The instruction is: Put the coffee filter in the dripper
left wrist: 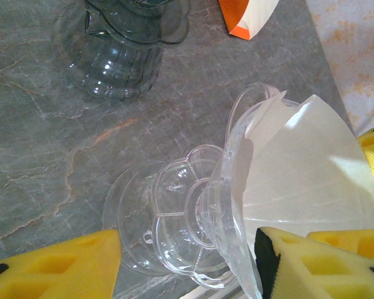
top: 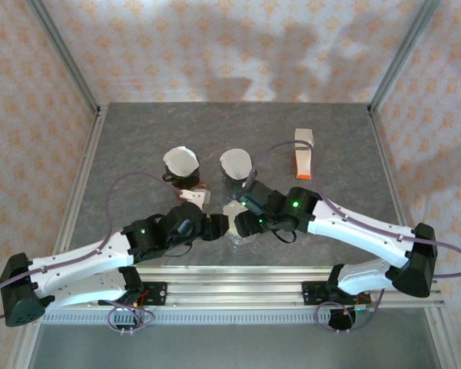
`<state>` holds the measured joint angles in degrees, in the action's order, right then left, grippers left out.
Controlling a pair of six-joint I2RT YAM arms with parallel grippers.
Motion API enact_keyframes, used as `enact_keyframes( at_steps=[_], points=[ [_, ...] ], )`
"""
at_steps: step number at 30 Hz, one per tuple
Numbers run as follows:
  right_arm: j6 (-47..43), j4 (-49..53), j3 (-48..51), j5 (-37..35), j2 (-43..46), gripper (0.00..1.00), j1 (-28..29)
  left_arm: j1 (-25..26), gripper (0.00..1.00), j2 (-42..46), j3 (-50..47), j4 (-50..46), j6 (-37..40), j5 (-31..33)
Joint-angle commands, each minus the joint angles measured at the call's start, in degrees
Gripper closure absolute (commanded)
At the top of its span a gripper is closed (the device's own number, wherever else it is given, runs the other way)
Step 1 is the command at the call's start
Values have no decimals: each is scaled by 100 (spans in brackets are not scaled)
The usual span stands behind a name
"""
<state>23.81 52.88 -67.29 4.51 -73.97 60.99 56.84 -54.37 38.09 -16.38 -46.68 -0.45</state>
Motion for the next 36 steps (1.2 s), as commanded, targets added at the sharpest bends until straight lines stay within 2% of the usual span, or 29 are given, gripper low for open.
enact_keyframes(
  at_steps=[1,7,16,23,36],
  points=[
    [94,141,-133,-201,96,32,27,-55,41,70,-77,-138,-60,159],
    [343,66,-135,-659,18,30,11,-57,40,87,-102,-111,-78,169],
    [75,207,-478,-483,-675,30,-254,-53,40,39,-121,-84,-70,166],
    [-44,190,-294,-328,-784,30,-456,-56,40,-38,-102,10,-65,141],
    [-227,187,-188,-293,-1037,30,-475,-52,40,-82,-83,11,-64,120]
  ],
)
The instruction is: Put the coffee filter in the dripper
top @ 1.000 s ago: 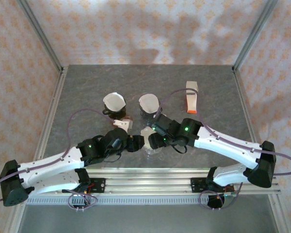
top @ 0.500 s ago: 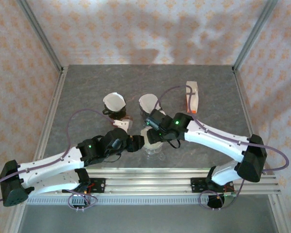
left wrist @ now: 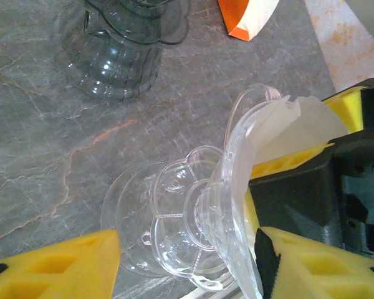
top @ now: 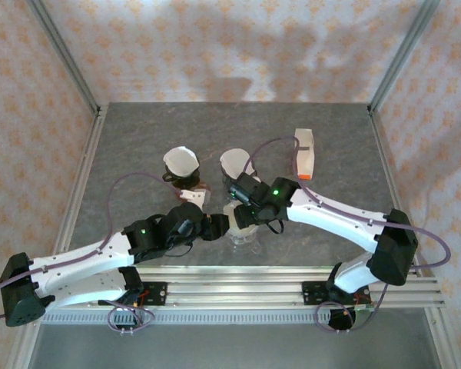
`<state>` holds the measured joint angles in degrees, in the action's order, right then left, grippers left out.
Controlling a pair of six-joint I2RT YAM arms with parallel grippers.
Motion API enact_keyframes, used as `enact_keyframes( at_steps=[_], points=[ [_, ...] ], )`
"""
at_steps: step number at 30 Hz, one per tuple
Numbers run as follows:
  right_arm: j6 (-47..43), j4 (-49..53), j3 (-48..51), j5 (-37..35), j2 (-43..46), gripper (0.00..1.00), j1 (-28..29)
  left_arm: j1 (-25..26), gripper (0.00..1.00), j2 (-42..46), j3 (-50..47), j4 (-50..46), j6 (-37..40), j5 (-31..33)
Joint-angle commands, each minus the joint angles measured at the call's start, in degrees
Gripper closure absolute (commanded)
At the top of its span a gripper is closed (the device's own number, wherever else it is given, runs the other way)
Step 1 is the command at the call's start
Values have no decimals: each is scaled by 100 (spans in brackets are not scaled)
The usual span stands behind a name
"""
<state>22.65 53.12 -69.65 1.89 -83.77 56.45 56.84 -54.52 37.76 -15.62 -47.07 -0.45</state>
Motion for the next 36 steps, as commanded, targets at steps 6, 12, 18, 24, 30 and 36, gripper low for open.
enact_keyframes(
  at_steps=[6,12,18,24,30,36],
  points=[
    [-147,181,92,-65,-122,30,-20,-56,40,-86,-49,-49,-29,115],
    [-176,189,83,-67,-188,30,-12,-56,40,-85,-63,-58,-21,124],
    [-167,229,2,-106,-147,30,-11,-59,40,-85,-68,-42,-29,114],
    [-89,355,-162,-341,232,30,-19,-59,40,-102,-78,-25,-36,102],
    [34,500,-43,-509,662,30,-54,-55,40,-94,-89,-12,-39,98],
    [137,647,126,-682,990,30,-116,-57,40,-102,-90,-20,-39,96]
  ],
)
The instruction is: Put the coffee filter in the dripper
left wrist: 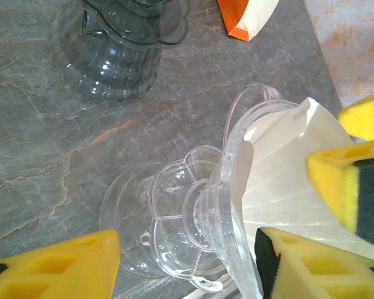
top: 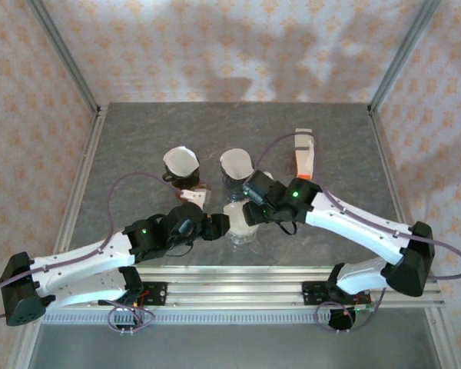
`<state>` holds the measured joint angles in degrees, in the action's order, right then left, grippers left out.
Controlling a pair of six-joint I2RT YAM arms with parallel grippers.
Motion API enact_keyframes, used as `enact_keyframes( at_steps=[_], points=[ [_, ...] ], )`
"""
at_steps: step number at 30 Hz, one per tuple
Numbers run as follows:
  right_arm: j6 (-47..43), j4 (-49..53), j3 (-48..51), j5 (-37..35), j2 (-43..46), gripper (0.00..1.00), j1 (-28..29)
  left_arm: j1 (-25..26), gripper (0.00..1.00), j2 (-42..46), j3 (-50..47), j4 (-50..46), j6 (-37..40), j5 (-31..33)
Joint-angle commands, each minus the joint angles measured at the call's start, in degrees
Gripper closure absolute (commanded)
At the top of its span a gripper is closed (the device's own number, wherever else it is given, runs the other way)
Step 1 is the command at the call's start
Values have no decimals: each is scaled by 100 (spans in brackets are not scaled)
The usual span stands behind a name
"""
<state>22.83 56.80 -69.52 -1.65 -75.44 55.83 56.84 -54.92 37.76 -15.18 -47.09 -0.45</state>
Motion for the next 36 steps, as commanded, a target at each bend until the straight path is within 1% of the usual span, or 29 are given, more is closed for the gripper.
enact_keyframes(
  at_steps=[1,4,13,19,23,31,36],
  points=[
    [133,330,122,-370,195,30,-63,-55,40,-57,-87,-64,-30,93],
    [150,402,159,-459,258,30,-81,-54,41,-46,-86,-83,-29,93],
    [17,102,-65,-152,382,30,-84,-58,40,-50,-48,-118,-34,118],
    [44,-36,-132,-248,707,30,-81,-57,31,-54,21,-122,-1,98],
    [76,41,-194,-266,728,30,-81,-56,25,-20,65,-123,17,114],
    [106,-2,-166,-279,732,30,-82,-59,20,67,130,-143,30,104],
    [115,7,-143,-297,730,30,-81,-54,18,121,178,-144,19,93]
  ],
)
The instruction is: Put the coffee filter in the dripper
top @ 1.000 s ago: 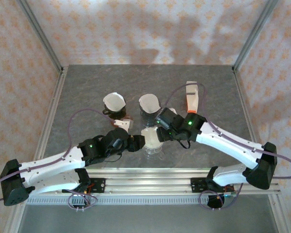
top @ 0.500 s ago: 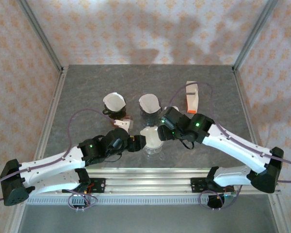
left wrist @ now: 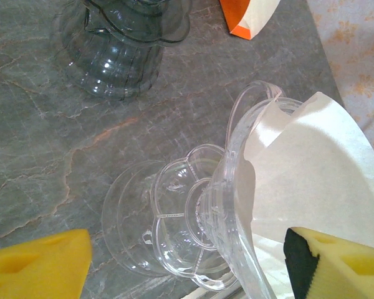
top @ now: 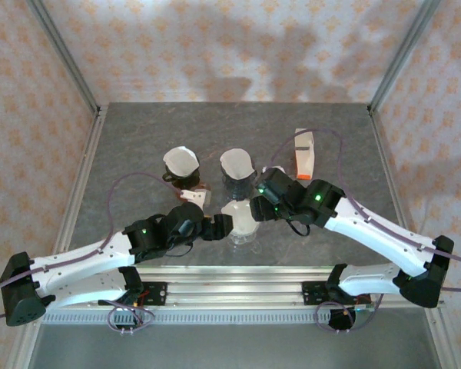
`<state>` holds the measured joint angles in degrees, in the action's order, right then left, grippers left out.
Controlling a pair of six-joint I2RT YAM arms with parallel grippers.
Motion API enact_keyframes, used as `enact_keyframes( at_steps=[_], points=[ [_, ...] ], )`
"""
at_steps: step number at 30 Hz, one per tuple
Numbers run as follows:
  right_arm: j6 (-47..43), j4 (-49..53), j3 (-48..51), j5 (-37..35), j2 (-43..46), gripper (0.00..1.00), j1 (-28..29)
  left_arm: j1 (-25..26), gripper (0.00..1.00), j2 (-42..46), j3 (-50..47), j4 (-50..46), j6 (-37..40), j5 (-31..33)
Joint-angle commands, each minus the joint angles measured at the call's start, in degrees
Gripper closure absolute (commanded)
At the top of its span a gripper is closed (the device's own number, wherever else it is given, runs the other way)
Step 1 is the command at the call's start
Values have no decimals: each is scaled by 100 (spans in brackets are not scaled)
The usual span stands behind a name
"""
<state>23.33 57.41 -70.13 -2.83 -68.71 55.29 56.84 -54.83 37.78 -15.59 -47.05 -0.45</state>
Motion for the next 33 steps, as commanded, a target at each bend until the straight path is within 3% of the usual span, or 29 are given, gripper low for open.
enact_keyframes(
  at_steps=[1,18,24,29,33],
  points=[
    [73,-54,-80,-183,59,30,-27,-54,18,126,180,-104,11,96],
    [154,-106,30,-323,322,30,-28,-50,16,335,402,-197,77,148],
    [180,-410,246,-435,608,30,-31,-75,14,749,772,-835,427,757],
    [154,-1101,777,-563,1206,30,-27,-550,9,1436,948,-1431,674,1173],
    [248,-1228,1033,-1223,1561,28,-31,-1032,1,1819,1096,-1992,758,1726]
  ],
)
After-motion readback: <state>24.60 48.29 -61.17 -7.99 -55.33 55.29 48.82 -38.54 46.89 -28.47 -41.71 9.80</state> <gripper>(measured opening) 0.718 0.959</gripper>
